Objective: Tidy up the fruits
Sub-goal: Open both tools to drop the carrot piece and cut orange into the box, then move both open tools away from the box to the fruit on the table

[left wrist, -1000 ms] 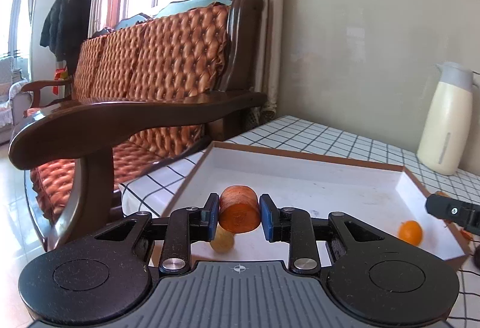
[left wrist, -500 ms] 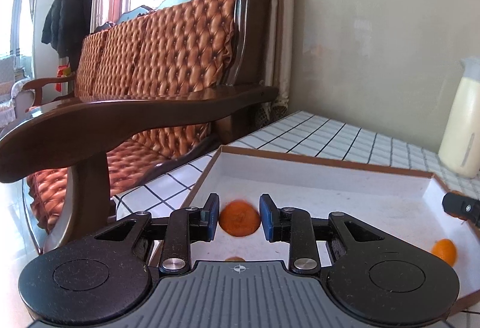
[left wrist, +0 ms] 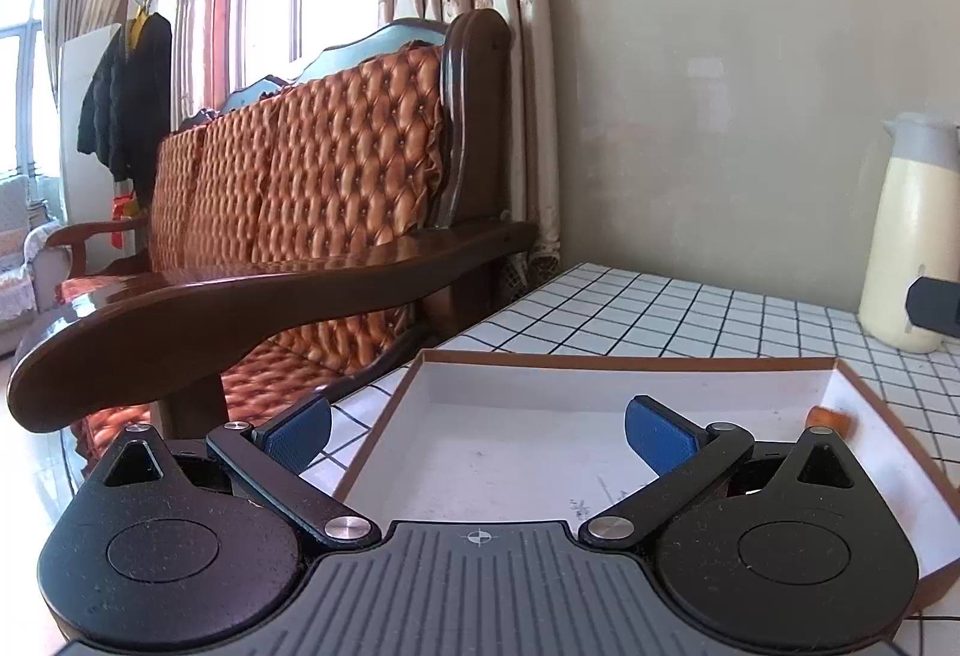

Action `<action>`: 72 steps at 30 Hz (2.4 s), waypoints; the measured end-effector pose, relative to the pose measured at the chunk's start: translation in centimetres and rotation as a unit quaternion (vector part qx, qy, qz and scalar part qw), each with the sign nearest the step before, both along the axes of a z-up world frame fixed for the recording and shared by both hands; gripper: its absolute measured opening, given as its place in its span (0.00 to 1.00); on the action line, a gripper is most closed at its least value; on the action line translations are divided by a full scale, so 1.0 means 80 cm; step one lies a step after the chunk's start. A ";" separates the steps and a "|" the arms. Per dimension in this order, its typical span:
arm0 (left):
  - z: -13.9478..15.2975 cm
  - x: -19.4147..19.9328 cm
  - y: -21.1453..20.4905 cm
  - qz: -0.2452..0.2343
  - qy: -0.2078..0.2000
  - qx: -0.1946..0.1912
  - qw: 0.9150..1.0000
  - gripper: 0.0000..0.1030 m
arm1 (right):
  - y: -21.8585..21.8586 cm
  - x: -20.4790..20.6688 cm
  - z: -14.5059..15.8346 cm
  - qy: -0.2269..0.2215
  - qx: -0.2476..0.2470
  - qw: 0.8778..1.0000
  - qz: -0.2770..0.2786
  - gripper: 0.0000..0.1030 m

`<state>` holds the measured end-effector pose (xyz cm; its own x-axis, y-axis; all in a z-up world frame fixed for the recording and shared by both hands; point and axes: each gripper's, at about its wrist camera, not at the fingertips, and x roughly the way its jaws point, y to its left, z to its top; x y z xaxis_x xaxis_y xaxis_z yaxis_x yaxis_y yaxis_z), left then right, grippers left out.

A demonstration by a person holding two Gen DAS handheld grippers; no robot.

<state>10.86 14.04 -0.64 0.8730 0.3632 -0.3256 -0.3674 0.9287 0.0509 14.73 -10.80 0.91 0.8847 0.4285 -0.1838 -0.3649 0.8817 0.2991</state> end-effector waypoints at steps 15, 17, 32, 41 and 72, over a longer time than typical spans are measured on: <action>0.000 -0.014 -0.028 -0.016 0.005 0.011 1.000 1.00 | -0.026 -0.028 0.000 0.003 -0.018 1.000 -0.002 0.94; 0.001 -0.016 -0.036 -0.022 0.003 0.016 1.000 1.00 | -0.034 -0.034 0.000 -0.001 -0.025 1.000 -0.009 0.94; 0.012 -0.042 -0.111 -0.066 -0.011 0.054 0.996 1.00 | -0.090 -0.071 0.006 -0.021 -0.039 0.999 -0.021 0.94; 0.006 -0.052 -0.158 -0.125 -0.005 0.044 0.991 1.00 | -0.136 -0.082 0.002 0.010 -0.038 0.997 -0.074 0.94; -0.045 -0.021 -0.331 -0.269 0.061 0.006 0.961 1.00 | -0.251 -0.102 -0.032 0.089 -0.039 0.980 -0.174 0.94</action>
<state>9.19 -12.41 -4.23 0.8914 -0.1253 -0.4355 0.1748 0.9817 0.0752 6.57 -30.86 -1.69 0.9254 0.0848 -0.3693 0.0141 0.9662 0.2573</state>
